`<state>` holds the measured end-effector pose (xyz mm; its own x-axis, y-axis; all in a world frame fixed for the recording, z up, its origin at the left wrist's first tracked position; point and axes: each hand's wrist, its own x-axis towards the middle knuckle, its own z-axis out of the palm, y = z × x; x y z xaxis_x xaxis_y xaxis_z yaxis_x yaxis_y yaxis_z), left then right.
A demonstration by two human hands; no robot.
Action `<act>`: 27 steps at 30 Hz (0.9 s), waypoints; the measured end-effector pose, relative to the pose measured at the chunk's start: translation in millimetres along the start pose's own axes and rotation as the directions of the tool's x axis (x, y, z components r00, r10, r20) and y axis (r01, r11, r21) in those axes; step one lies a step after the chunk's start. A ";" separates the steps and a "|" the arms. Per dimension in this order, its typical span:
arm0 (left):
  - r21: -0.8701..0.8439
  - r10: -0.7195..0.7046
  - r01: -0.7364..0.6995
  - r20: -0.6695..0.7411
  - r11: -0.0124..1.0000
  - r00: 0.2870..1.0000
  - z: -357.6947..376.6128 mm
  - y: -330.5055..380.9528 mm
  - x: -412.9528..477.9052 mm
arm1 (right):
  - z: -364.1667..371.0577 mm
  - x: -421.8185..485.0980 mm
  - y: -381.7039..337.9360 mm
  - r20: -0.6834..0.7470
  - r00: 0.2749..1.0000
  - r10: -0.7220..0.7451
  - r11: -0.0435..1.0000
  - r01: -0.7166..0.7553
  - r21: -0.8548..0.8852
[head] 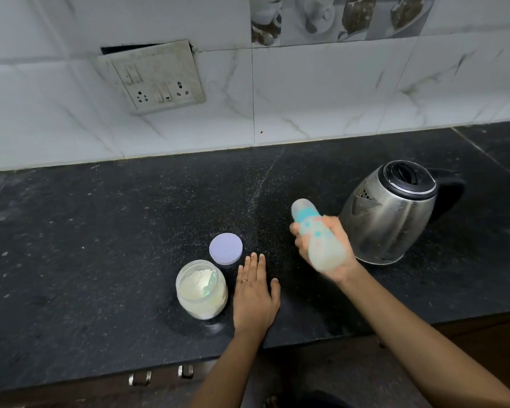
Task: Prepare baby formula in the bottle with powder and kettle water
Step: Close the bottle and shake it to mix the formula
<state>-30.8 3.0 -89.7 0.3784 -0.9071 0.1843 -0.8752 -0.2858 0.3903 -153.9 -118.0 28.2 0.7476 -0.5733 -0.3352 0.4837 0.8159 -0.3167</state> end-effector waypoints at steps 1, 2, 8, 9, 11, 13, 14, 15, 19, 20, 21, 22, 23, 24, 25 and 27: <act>-0.001 -0.001 0.001 -0.001 1.000 1.000 -0.3 -0.2 -0.2 | -2.6 0.1 -0.8 0.007 1.000 -0.004 0.993 0.005 -0.121; -0.001 -0.004 0.004 0.001 1.000 1.000 -0.5 0.1 0.0 | 0.8 -0.4 -2.6 0.032 0.999 -0.015 0.988 0.020 -0.155; -0.009 -0.006 0.006 0.013 1.000 1.000 -0.3 0.7 0.8 | 8.9 -5.4 21.9 -0.017 0.999 -0.030 0.993 0.028 -0.112; -0.009 -0.004 0.004 0.007 1.000 1.000 0.0 0.4 0.6 | 8.7 -9.8 26.5 0.006 1.000 -0.028 0.973 0.029 -0.227; -0.006 -0.014 0.014 0.004 1.000 1.000 1.6 0.3 0.8 | 15.2 -5.3 23.2 0.032 0.997 -0.070 0.976 0.075 -0.206; -0.011 -0.024 0.024 0.000 1.000 1.000 1.4 0.8 1.0 | 21.8 1.6 14.5 -0.060 0.981 -0.185 0.983 0.183 -0.033; -0.014 -0.025 0.025 0.001 1.000 1.000 0.3 1.1 1.1 | 24.8 3.8 12.7 -0.097 0.975 -0.199 0.980 0.200 0.003; -0.015 -0.021 0.021 0.006 1.000 1.000 -0.5 1.4 1.1 | 25.7 3.0 15.3 -0.094 0.982 -0.162 0.987 0.159 -0.032; -0.014 -0.015 0.015 -0.005 1.000 1.000 -0.9 1.6 0.3 | 18.6 -1.7 20.0 -0.074 0.990 -0.120 0.935 0.087 -0.343; -0.015 -0.021 0.021 -0.004 1.000 1.000 -0.5 1.6 0.6 | 20.5 2.2 14.4 -0.067 0.986 -0.153 0.961 0.133 -0.241; -0.014 -0.027 0.027 -0.002 1.000 1.000 -0.1 1.7 0.8 | 22.8 3.9 9.5 -0.111 0.973 -0.204 0.974 0.190 -0.122; -0.012 -0.032 0.032 0.003 0.999 0.999 0.0 1.7 1.0 | 24.9 4.6 6.5 -0.145 0.966 -0.213 0.977 0.211 -0.027; -0.012 -0.032 0.032 0.012 0.999 0.999 -0.2 1.6 1.0 | 24.8 1.6 8.6 -0.140 0.971 -0.193 0.981 0.191 -0.027; -0.015 -0.026 0.026 0.018 1.000 0.999 -0.6 1.8 0.6 | 21.1 -3.1 14.3 -0.117 0.982 -0.150 0.984 0.137 -0.112; -0.019 -0.017 0.018 0.014 1.000 1.000 -0.9 1.7 0.3 | 12.1 -5.5 20.3 -0.106 0.986 -0.132 0.960 0.101 -0.262; -0.019 -0.012 0.012 -0.002 1.000 1.000 -0.8 1.4 0.3 | 12.4 -12.9 26.0 -0.082 0.983 -0.167 0.900 0.118 -0.421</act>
<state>-31.7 2.6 -88.4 0.3894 -0.9030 0.1816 -0.8649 -0.2907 0.4092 -145.4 -88.5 35.3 0.6165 -0.7056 -0.3494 0.3316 0.6351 -0.6976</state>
